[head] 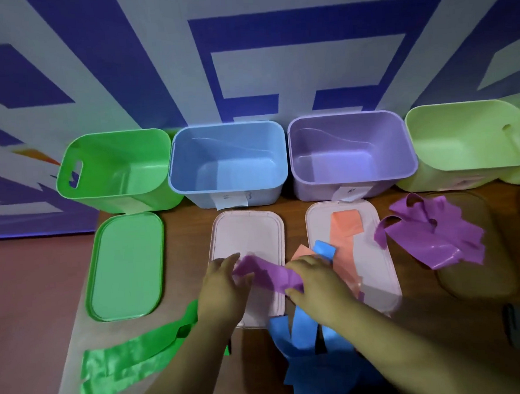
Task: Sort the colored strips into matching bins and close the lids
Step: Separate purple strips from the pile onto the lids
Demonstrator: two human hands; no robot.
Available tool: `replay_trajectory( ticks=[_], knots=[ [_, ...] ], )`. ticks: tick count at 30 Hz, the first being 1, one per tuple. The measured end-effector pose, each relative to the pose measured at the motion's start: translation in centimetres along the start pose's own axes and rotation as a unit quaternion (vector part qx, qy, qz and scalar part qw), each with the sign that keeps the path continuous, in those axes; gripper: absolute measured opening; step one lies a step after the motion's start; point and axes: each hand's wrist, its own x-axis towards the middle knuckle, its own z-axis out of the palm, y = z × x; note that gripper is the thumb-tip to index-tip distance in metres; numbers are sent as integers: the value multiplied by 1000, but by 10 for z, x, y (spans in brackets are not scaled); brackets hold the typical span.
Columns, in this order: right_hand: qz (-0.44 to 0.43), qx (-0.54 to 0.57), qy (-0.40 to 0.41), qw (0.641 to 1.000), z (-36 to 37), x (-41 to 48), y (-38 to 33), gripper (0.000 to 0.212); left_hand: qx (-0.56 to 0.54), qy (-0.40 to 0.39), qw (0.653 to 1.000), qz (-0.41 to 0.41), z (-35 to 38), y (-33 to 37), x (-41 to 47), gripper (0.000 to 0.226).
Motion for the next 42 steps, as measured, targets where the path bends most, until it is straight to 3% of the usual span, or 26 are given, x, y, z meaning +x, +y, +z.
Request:
replay_trajectory(
  ticks=[5,11,17,23,33,42],
  knots=[
    [18,0,10,1000,9,12,-10,59,-30,-29,999,0,0,-1,12,29],
    [31,69,15,997,11,13,-16,77,-196,-11,980,14,-12,6,9,23],
    [18,114,9,993,-4,8,-15,46,-340,15,940,-2,-24,22,3,27],
    [14,128,-28,991,-31,-6,0,12,-345,33,938,4,-25,29,-7,23],
    [-11,241,86,966,-90,-32,-10,36,-377,82,920,70,-44,70,-25,15],
    [-29,228,135,964,-133,-66,39,30,-333,84,932,113,-25,133,-54,16]
  ],
)
